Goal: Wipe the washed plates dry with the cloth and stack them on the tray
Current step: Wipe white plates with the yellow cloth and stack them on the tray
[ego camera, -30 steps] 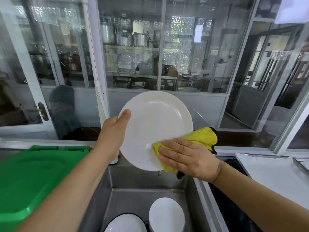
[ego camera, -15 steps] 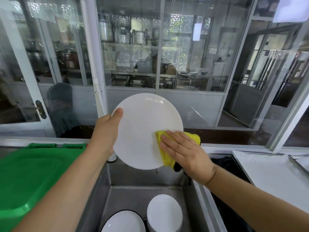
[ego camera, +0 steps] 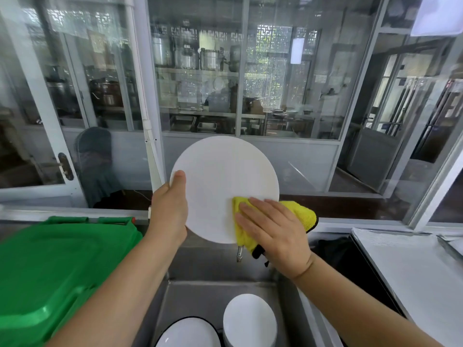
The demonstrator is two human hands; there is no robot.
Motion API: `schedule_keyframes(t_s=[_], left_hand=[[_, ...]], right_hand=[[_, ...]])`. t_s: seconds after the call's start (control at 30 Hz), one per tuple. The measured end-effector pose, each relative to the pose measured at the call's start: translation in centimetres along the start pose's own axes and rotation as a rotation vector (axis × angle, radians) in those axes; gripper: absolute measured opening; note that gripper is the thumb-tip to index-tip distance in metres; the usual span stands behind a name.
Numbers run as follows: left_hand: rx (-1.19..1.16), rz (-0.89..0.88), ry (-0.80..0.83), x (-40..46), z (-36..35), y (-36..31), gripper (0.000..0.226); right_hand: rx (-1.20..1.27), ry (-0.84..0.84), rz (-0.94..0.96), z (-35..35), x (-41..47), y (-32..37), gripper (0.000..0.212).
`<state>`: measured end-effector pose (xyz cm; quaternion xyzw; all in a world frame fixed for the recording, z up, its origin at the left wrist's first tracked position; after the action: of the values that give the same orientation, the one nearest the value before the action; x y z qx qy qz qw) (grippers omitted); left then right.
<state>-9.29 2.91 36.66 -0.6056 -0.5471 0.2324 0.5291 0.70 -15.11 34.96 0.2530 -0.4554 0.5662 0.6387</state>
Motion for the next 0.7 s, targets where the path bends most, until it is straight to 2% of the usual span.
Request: schedule_keyframes(t_s=[0.13,0.2,0.27,0.33,0.37,0.43,0.5,0.6,0.7], left_hand=[[0.101,0.237,0.069,0.5,0.3,1.4,0.029],[0.095,0.341,0.181,0.4,0.2,1.6,0.038],[0.131,0.357,0.331,0.4,0.4,1.8,0.053],[0.361,0.209,0.418,0.8,1.5,1.8,0.068],[0.47,0.062,0.485,1.1,1.9,1.3,0.073],[0.557,-0.249,0.724,0.8,1.5,-0.4,0.06],[0.677,-0.401,0.931,0.0,0.2,-1.6,0.037],[0.664,-0.342,1.044,-0.8,-1.3,-1.7,0.016],[0.581,-0.254,0.956,-1.0,-1.3,-1.3,0.012]], right_hand=[[0.094,-0.044,-0.022,0.7,0.5,-0.9,0.019],[0.169,0.01,-0.098,0.9,1.0,-1.6,0.017],[0.249,0.105,-0.242,0.8,1.4,-2.5,0.03],[0.357,0.221,-0.41,0.8,1.7,-3.5,0.042],[0.429,0.271,-0.479,0.9,1.8,-4.0,0.041],[0.587,0.385,-0.586,0.9,2.3,-4.8,0.033],[0.714,0.52,-0.674,0.9,2.9,-5.3,0.026],[0.8,0.672,-0.727,1.0,3.7,-5.7,0.023],[0.889,0.662,-0.834,1.0,3.9,-6.4,0.028]])
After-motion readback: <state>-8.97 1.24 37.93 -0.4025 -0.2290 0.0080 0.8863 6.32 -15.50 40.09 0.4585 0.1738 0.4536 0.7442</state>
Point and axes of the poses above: each hand's wrist, its own x-axis towards the middle knuckle, its own z-axis out of the back of the hand, y = z × x, the point moved 4 cm from there along x, towards the middle knuckle, and after that the axes turned 15 degrees about -z, right-handed, at the moved point
